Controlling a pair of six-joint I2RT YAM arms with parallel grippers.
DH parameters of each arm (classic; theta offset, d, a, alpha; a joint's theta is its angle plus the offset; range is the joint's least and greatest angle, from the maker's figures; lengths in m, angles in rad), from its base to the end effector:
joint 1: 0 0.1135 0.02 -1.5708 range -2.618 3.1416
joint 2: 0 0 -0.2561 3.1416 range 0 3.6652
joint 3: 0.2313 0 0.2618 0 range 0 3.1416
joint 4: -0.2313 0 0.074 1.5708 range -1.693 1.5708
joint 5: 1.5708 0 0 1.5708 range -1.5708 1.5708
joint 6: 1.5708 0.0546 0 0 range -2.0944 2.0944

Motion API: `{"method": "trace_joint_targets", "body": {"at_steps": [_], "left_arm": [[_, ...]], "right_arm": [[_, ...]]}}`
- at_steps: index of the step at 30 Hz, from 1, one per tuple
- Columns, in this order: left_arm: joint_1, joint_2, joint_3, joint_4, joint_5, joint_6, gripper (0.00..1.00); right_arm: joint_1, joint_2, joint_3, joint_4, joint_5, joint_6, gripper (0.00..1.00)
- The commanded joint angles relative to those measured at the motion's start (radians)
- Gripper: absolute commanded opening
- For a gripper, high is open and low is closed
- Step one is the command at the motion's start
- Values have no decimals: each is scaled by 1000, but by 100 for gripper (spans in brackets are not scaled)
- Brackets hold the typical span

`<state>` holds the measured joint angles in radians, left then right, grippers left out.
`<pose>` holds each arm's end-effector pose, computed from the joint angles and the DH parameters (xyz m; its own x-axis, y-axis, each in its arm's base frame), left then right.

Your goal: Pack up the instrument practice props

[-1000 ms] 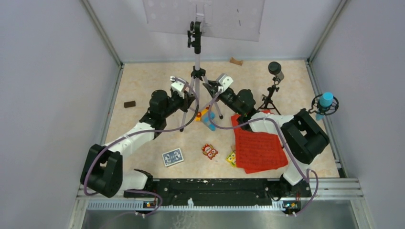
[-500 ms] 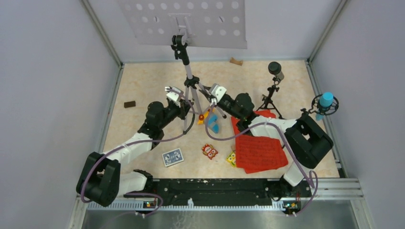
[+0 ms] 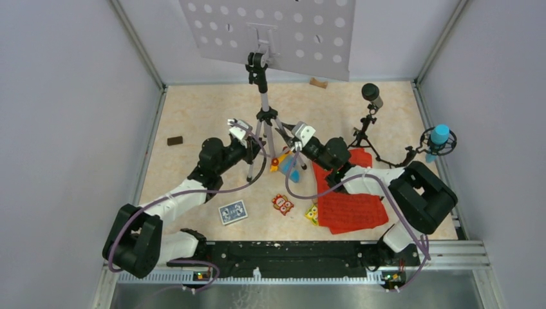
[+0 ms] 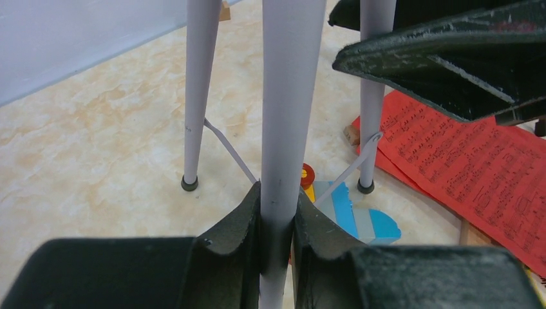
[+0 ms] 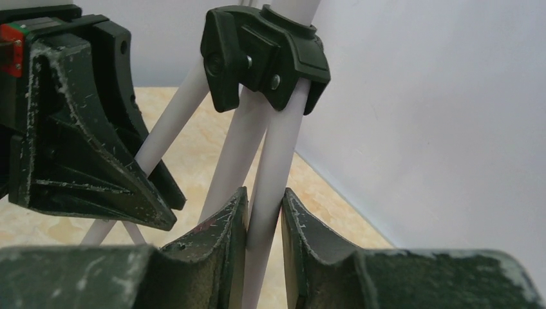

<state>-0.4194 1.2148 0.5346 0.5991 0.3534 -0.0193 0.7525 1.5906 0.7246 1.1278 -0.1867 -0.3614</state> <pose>0.2585 -0.1359 0.2298 -0.0874 0.0192 -0.9960 0.6956 0.7169 -0.0473 0.2553 0.2529 0.2474 0.4605 -0.0448 -0.8865 -0.6838 0.6189 -0.3865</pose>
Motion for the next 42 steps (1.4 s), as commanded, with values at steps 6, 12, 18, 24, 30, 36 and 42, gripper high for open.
{"method": "trace_joint_targets", "body": {"at_steps": [6, 12, 18, 24, 30, 36, 42], "left_arm": [[10, 36, -4, -30, -85, -98, 33], [8, 26, -15, -27, -103, -114, 49], [8, 37, -18, -9, -114, -126, 46], [9, 104, 33, 7, -93, -105, 26], [8, 182, 96, 17, -73, -56, 3], [8, 244, 133, 40, -49, 5, 0], [-6, 291, 192, -8, -65, 116, 0]], "right_arm": [[11, -94, -82, -30, 19, 6, 45], [10, -154, -81, -92, 30, 34, 56], [9, -154, -22, -212, 53, 28, 55], [-7, -77, 36, -253, 67, 6, 49], [-28, 21, 89, -230, 42, -27, 39], [-60, 92, 141, -211, 19, -35, 30], [-105, 132, 150, -201, -17, -24, 12]]}}
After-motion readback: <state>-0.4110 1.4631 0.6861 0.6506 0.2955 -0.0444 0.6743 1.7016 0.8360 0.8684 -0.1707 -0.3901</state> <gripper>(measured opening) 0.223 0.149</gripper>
